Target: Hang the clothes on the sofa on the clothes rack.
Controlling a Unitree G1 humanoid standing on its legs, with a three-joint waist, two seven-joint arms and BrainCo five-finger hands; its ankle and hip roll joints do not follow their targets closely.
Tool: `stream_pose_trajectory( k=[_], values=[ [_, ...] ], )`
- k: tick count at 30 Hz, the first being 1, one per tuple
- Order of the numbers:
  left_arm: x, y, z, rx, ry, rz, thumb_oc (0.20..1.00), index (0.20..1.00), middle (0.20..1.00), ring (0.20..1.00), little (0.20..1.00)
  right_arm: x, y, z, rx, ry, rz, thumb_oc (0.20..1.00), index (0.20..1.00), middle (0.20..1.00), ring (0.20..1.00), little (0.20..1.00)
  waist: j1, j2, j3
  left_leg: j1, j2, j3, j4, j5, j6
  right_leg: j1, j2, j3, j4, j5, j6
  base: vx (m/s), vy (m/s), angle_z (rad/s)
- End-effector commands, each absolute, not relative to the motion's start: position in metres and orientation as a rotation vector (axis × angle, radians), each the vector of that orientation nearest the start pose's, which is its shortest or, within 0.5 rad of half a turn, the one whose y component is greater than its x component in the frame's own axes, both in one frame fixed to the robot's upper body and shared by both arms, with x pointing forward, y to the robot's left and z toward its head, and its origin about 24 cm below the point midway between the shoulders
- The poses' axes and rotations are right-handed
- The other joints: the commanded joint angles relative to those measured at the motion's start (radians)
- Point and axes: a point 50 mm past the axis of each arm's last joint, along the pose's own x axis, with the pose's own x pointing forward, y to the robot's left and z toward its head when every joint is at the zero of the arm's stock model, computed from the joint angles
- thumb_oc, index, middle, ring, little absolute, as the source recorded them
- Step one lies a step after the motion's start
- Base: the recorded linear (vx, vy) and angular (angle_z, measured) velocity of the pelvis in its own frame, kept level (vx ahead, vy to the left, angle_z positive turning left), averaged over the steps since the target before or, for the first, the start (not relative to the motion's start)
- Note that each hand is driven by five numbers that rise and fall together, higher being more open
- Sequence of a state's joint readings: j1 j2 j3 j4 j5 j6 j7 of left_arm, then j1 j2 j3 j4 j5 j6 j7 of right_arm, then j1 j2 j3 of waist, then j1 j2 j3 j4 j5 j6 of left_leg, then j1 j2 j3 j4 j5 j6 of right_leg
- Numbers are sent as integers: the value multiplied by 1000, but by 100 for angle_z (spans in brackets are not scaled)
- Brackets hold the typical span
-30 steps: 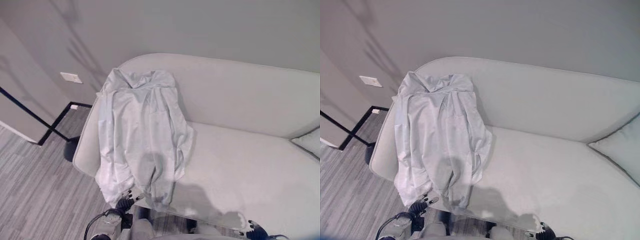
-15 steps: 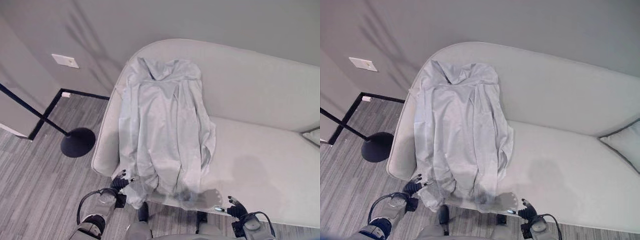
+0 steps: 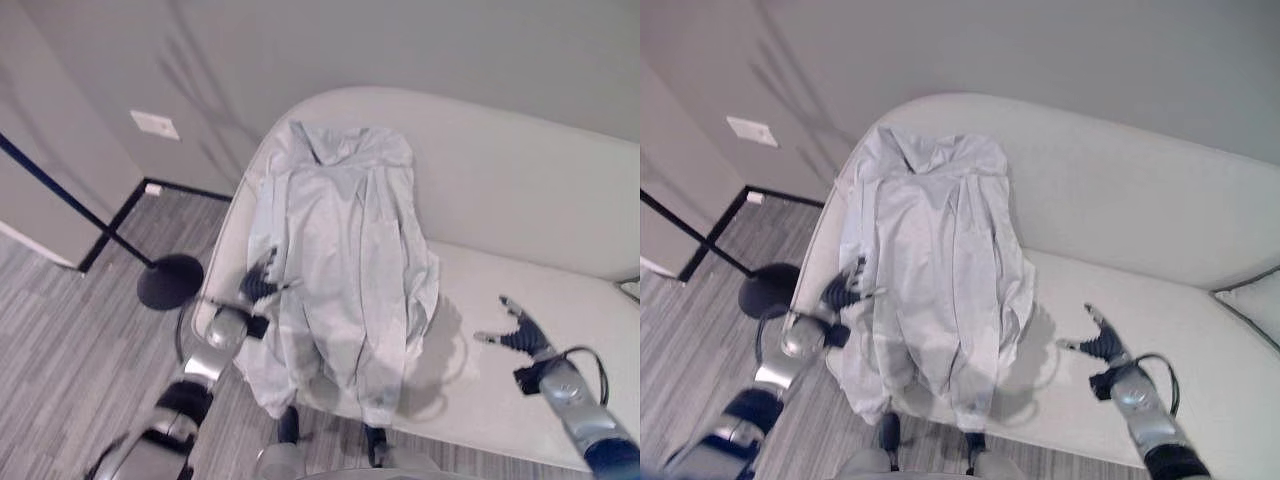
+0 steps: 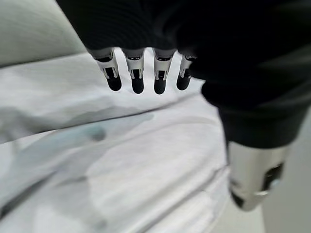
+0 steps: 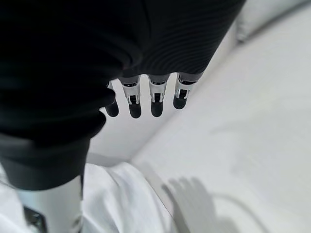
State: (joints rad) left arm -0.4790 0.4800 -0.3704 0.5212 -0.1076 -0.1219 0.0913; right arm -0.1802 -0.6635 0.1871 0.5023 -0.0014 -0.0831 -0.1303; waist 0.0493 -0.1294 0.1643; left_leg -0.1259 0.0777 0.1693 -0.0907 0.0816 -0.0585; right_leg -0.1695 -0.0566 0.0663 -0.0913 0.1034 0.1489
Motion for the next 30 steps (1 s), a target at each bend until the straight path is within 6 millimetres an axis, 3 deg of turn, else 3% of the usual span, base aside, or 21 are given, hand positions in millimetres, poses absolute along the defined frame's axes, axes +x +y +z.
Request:
stream_pose_trajectory(
  k=[1,4,5,6,7,12,17,24,30],
  values=[
    [361,160,111,552,-213,-130,1000,1000,1000,1000,1000,302,-287,73,-772,32,-139,1000,1000,1000,1000,1000,29,9,38,7,-2,3,3,-39,-62,33,-11,-32,4,-18,100,-74,-71,3],
    [374,153,138,591,-291,-100,1000,1000,1000,1000,1000,325,-278,105,-778,-73,-152,1000,1000,1000,1000,1000,34,10,64,-36,2,-11,3,-22,-71,-3,-9,-41,4,-11,101,-33,-49,20],
    [375,153,139,591,-293,-99,1000,1000,1000,1000,1000,326,-278,105,-778,-75,-152,1000,1000,1000,1000,1000,33,10,64,-38,2,-12,3,-21,-71,-4,-9,-41,4,-11,101,-15,-63,34],
    [382,151,160,611,-354,-60,1000,1000,1000,1000,1000,343,-273,131,-775,-146,-183,1000,1000,1000,1000,1000,40,12,82,-72,3,-22,3,-9,-78,-33,-9,-46,4,-3,101,-16,-63,19],
    [384,151,167,603,-373,-50,1000,1000,1000,1000,1000,348,-273,140,-778,-167,-199,1000,1000,1000,1000,1000,44,14,87,-84,3,-26,3,-4,-80,-42,-10,-46,4,-1,100,-16,-80,17],
    [385,159,192,574,-450,16,1000,1000,1000,1000,1000,362,-269,168,-780,-227,-233,1000,1000,1000,1000,1000,53,23,103,-125,2,-39,3,12,-89,-76,-11,-51,4,5,96,6,-46,8],
    [377,180,234,535,-605,134,1000,1000,1000,1000,1000,375,-275,206,-759,-286,-316,1000,1000,1000,1000,1000,89,48,127,-178,-1,-58,3,32,-104,-118,-19,-64,4,12,90,16,-63,15],
    [361,200,269,412,-748,230,1000,1000,1000,1000,1000,375,-272,230,-725,-371,-351,1000,1000,1000,1000,1000,104,72,135,-211,-7,-63,3,41,-111,-145,-21,-78,4,17,90,19,-3,9],
    [350,204,286,384,-833,261,1000,1000,1000,1000,1000,373,-262,228,-695,-411,-322,1000,1000,1000,1000,1000,110,80,127,-219,-9,-70,3,36,-109,-149,-23,-77,4,13,89,35,9,3]
  ],
)
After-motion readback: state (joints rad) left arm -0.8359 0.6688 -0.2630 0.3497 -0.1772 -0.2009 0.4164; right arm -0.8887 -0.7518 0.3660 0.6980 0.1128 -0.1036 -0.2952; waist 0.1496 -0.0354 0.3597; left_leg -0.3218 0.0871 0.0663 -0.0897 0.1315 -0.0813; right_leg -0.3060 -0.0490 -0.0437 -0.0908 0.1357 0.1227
